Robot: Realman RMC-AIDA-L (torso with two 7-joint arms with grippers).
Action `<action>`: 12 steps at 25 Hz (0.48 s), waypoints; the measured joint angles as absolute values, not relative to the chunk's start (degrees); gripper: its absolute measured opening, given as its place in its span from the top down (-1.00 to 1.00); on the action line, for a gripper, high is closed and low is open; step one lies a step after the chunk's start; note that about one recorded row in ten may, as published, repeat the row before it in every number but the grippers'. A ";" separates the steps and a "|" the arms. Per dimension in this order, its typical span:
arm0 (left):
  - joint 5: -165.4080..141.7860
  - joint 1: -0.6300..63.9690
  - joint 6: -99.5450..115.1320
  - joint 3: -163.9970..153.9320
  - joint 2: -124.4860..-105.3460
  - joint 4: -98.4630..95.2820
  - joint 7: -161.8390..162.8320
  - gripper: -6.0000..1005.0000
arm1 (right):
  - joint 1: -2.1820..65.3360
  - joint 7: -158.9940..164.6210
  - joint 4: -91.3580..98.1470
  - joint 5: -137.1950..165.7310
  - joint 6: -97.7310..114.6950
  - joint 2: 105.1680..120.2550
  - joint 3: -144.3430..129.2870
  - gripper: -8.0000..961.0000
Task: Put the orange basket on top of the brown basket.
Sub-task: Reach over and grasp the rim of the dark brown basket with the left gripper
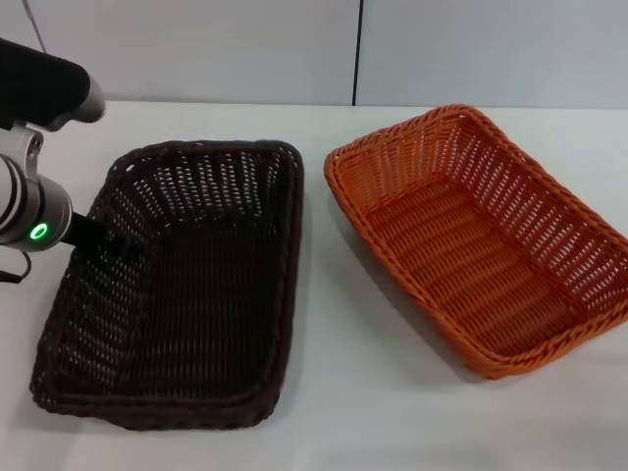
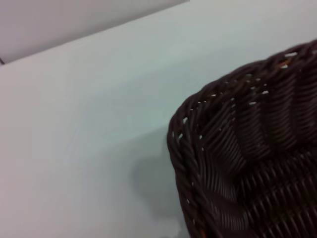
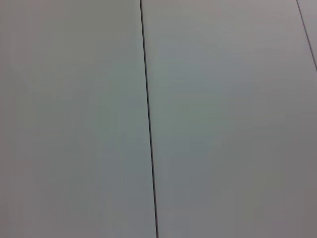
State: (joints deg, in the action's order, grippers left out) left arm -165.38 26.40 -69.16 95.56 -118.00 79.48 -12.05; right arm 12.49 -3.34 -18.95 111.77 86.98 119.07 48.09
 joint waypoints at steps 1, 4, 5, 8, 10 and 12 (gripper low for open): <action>-165.33 26.52 -69.13 95.58 -117.98 79.60 -12.54 -0.18 | 12.67 -3.34 -18.77 111.73 86.91 119.07 48.15 -0.52; -165.12 26.89 -69.10 96.14 -117.92 79.64 -14.78 -0.04 | 13.23 -3.34 -18.27 111.68 86.60 119.08 48.23 -0.52; -165.01 27.08 -69.11 96.53 -117.92 79.64 -16.01 -0.01 | 13.40 -3.34 -18.21 111.67 86.54 119.09 48.24 -0.52; -164.72 27.57 -69.30 97.51 -117.91 79.69 -19.15 0.09 | 13.74 -3.34 -18.10 111.65 86.40 119.09 48.30 -0.52; -163.93 28.06 -69.50 98.51 -117.88 79.83 -22.79 0.15 | 13.88 -3.33 -18.10 111.64 86.40 119.09 48.41 -0.52; -162.85 28.55 -69.87 99.80 -117.82 79.97 -26.15 0.21 | 13.97 -3.34 -18.10 111.62 86.39 119.10 48.68 -0.52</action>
